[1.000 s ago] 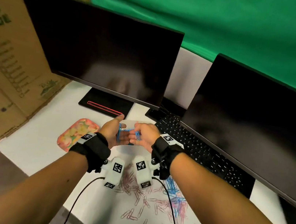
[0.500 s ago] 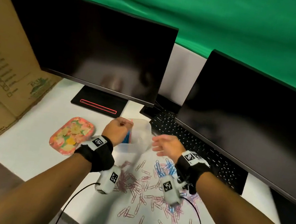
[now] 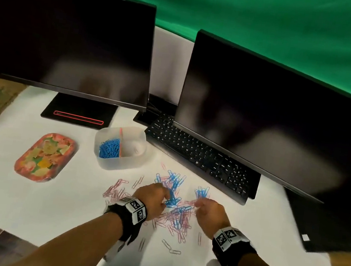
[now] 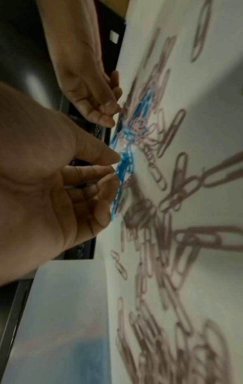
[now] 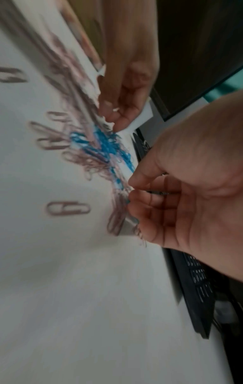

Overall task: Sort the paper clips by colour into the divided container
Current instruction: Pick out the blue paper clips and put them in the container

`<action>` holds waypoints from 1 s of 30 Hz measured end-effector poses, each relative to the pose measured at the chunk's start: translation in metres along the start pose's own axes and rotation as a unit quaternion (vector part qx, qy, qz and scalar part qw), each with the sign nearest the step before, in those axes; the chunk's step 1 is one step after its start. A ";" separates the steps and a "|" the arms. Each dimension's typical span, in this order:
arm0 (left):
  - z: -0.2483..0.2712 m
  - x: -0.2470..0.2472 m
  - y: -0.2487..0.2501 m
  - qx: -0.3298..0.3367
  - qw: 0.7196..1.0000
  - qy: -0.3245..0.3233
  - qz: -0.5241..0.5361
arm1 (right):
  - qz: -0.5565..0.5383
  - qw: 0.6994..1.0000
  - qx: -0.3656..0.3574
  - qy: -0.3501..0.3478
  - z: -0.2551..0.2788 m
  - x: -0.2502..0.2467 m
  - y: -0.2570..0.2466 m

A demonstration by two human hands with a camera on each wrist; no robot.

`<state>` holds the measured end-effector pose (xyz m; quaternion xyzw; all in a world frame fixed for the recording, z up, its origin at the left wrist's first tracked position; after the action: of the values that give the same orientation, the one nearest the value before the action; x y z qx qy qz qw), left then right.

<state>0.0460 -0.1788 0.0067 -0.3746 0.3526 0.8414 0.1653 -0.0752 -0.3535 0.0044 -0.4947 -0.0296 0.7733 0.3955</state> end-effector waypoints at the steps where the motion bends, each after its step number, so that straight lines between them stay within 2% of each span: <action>1: -0.001 0.006 0.002 0.006 1.000 0.001 -0.015 | 0.012 1.000 -0.019 0.000 0.005 0.004 0.004; 6: -0.003 0.018 0.003 -0.001 0.998 0.021 -0.051 | 0.137 0.971 -0.195 -0.017 0.023 0.033 0.006; 8: -0.004 0.016 0.002 -0.012 0.997 0.019 -0.071 | 0.147 0.966 -0.211 -0.002 0.024 0.039 0.011; 11: -0.004 0.013 0.003 -0.023 0.996 0.025 -0.080 | 0.106 0.973 -0.203 0.017 0.024 0.038 0.022; 16: -0.001 0.013 0.000 -0.044 0.998 0.019 -0.050 | 0.074 0.976 -0.199 0.044 0.025 0.029 0.035; 21: 0.007 0.011 -0.008 -0.065 0.991 0.052 0.105 | 0.057 0.983 -0.172 0.040 0.025 0.022 0.035; 24: 0.012 0.009 -0.014 -0.072 0.973 0.079 0.206 | 0.038 0.985 -0.163 0.038 0.018 0.019 0.025; 27: 0.015 0.006 -0.019 -0.050 0.952 0.096 0.286 | 0.023 0.986 -0.159 0.034 0.009 0.014 0.006; 30: 0.019 0.003 -0.024 -0.023 0.923 0.056 0.379 | 0.014 0.987 -0.160 0.029 -0.001 0.009 -0.014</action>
<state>0.0472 -0.1487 0.0018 -0.2630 0.4574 0.8268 -0.1950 -0.0674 -0.3383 0.0032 -0.5744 -0.1348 0.7490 0.3014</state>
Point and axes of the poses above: each hand's wrist, its own z-axis away from the middle knuckle, its own x-axis out of the palm, y = z × x, the point moved 2 cm from there along -z, towards the middle knuckle, and after that the axes turned 6 degrees about -y, right-handed, at the moved point
